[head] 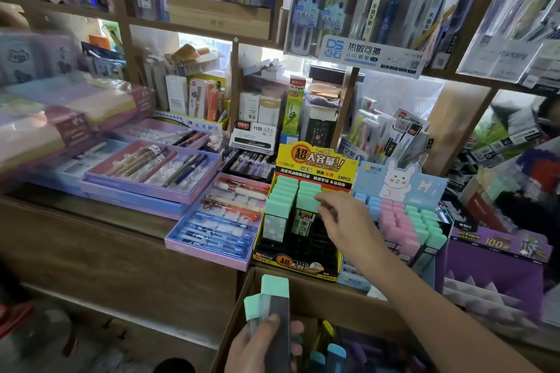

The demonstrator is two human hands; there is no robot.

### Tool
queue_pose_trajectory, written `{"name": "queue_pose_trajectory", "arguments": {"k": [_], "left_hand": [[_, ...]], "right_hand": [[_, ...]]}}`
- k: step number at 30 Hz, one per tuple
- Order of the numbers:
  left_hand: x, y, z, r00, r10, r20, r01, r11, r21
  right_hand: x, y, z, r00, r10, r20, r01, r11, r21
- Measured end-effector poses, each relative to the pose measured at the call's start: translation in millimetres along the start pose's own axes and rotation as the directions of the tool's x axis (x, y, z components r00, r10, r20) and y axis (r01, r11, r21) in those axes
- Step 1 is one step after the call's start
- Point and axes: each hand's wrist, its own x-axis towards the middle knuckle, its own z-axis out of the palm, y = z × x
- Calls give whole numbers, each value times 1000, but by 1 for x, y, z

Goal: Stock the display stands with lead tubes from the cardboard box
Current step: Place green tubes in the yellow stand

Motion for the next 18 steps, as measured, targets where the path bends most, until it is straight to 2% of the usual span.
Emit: {"name": "queue_pose_trajectory", "arguments": {"k": [4,9,13,18], "left_hand": [[-2,-2,3,1000,28,-4,-29,999,-25],[-2,-8,5,997,81,-1,-81,996,-29],[-2,-13,6,994,110,-7,-110,994,-28],[1,-17,5,995,97,10,-97,995,3]], "right_hand": [[-2,-1,-4,999,27,30,-28,999,34],[-22,-12,-9,986,165,19,-161,928,335],[-43,-22,-12,962,161,221,-255,821,511],[-66,-24,-7,894,79,440,-316,808,497]]}}
